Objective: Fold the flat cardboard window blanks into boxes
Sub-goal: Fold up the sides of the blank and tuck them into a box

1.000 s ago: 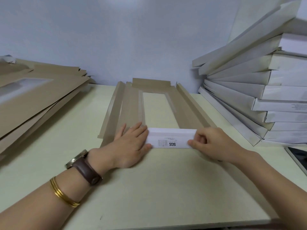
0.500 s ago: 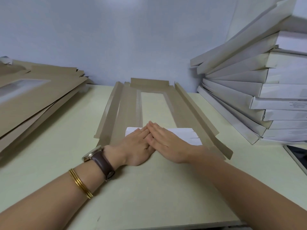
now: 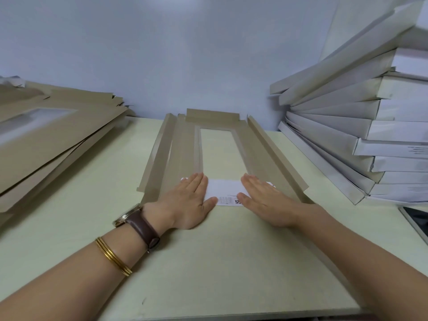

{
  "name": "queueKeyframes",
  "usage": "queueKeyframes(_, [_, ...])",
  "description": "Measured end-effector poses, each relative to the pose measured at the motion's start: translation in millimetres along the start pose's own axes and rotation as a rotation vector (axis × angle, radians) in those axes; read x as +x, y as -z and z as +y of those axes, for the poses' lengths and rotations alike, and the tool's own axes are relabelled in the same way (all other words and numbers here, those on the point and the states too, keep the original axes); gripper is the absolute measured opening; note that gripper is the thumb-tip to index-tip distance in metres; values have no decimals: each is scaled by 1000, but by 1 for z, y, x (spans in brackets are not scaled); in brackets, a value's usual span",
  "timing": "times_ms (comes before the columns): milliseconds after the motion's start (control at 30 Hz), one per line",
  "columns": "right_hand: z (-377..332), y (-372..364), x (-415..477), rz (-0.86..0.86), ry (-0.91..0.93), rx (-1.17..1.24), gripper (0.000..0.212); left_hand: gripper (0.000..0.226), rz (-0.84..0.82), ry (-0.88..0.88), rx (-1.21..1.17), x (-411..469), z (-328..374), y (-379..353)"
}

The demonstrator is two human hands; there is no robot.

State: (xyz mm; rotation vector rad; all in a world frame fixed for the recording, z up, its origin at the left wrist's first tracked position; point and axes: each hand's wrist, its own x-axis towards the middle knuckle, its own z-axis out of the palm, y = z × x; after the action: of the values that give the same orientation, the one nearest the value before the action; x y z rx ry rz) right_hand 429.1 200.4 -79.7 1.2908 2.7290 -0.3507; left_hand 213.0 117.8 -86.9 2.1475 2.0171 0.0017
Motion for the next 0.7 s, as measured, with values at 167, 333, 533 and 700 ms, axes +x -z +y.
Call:
queueKeyframes(167, [17,2,-11,24,-65,5,71,71,1,55,-30,-3,-10,0])
queueKeyframes(333, [23,3,-17,36,-133,10,72,71,-6,104,-22,-5,-13,2])
queueKeyframes(533, [22,3,-21,71,-212,-64,73,69,-18,186,-37,-11,-22,5])
queueKeyframes(700, [27,0,-23,111,-248,-114,73,67,-14,208,-28,-13,-25,6])
